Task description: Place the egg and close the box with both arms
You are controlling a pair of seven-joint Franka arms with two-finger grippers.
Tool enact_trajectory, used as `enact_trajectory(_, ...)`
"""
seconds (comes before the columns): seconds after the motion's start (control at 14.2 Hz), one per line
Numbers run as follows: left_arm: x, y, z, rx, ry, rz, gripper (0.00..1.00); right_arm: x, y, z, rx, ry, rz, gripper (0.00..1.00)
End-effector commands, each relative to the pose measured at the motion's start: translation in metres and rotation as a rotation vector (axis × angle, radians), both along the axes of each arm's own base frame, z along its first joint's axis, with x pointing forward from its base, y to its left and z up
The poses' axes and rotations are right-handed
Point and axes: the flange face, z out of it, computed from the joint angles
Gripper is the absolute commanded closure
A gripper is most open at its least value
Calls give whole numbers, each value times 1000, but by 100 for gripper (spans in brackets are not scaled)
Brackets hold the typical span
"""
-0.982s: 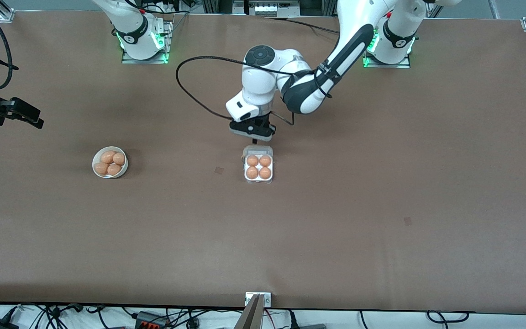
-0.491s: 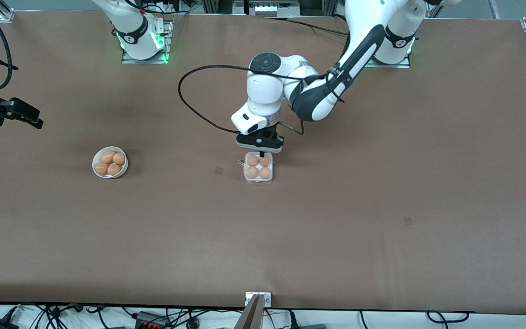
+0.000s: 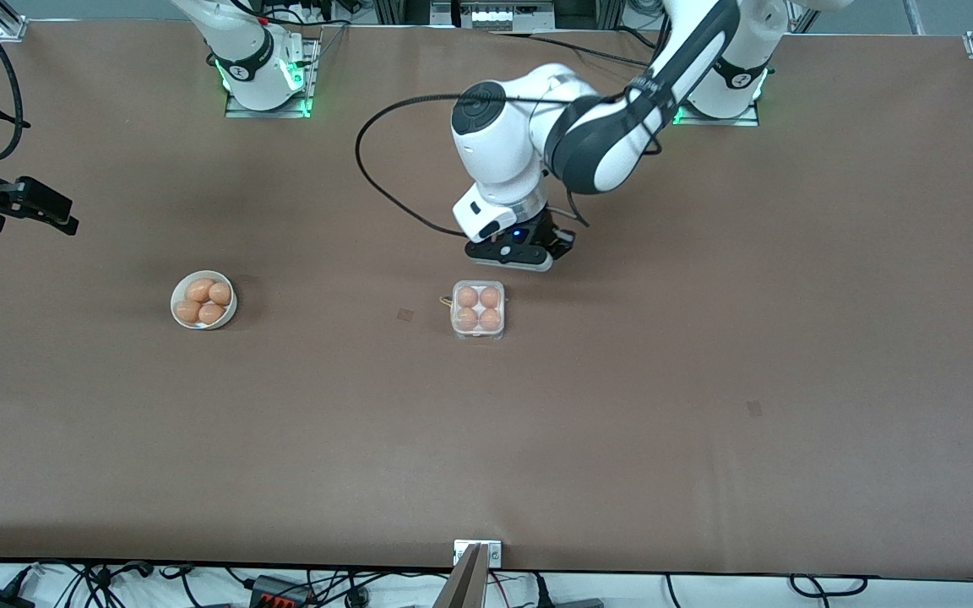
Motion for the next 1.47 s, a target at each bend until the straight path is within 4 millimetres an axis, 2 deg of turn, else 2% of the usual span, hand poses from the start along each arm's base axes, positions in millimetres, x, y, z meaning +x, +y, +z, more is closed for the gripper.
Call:
enact_trajectory(0.0,29,36,43,57,82,-128,75,-7,-4,2,2,4,5,0)
enact_trajectory(0.07,36,48,52,83,108,-163,63,-7,-5,2,2,6,4,0)
enact_trajectory(0.14,43,59,51,89,131,-178,45,-7,-5,2,2,6,4,0)
enact_trajectory(0.21,58,80,51,82,139,-146,35,-8,-5,3,2,3,4,0)
enact_trajectory(0.28,66,94,56,75,138,-129,32,-7,-4,4,2,1,5,0)
enact_trajectory(0.35,72,102,58,71,143,-131,25,-8,-4,5,2,1,5,0)
enact_trajectory(0.42,80,113,64,62,146,-132,11,-9,-4,6,2,1,5,0)
enact_trajectory(0.49,93,128,91,39,110,-131,0,-9,-4,6,2,-2,5,0)
enact_trajectory(0.63,98,139,103,41,126,-170,0,-8,-4,7,1,-8,5,0)
enact_trajectory(0.84,101,177,118,25,196,-124,0,-8,-4,8,0,-5,7,0)
enact_trajectory(0.91,108,194,123,-22,210,-92,0,-8,-4,7,2,-3,7,0)
enact_trajectory(0.98,112,213,139,-79,204,-53,0,-7,-4,6,2,-2,5,0)
enact_trajectory(1.05,111,243,155,-151,210,6,0,-7,-5,7,1,-8,5,0)
enact_trajectory(1.12,106,269,160,-214,238,59,0,-6,-4,8,1,-12,7,0)
enact_trajectory(1.26,85,314,176,-300,259,160,0,-6,-4,8,2,-12,5,0)
enact_trajectory(1.4,65,359,189,-289,227,246,0,-6,-4,7,3,-11,7,0)
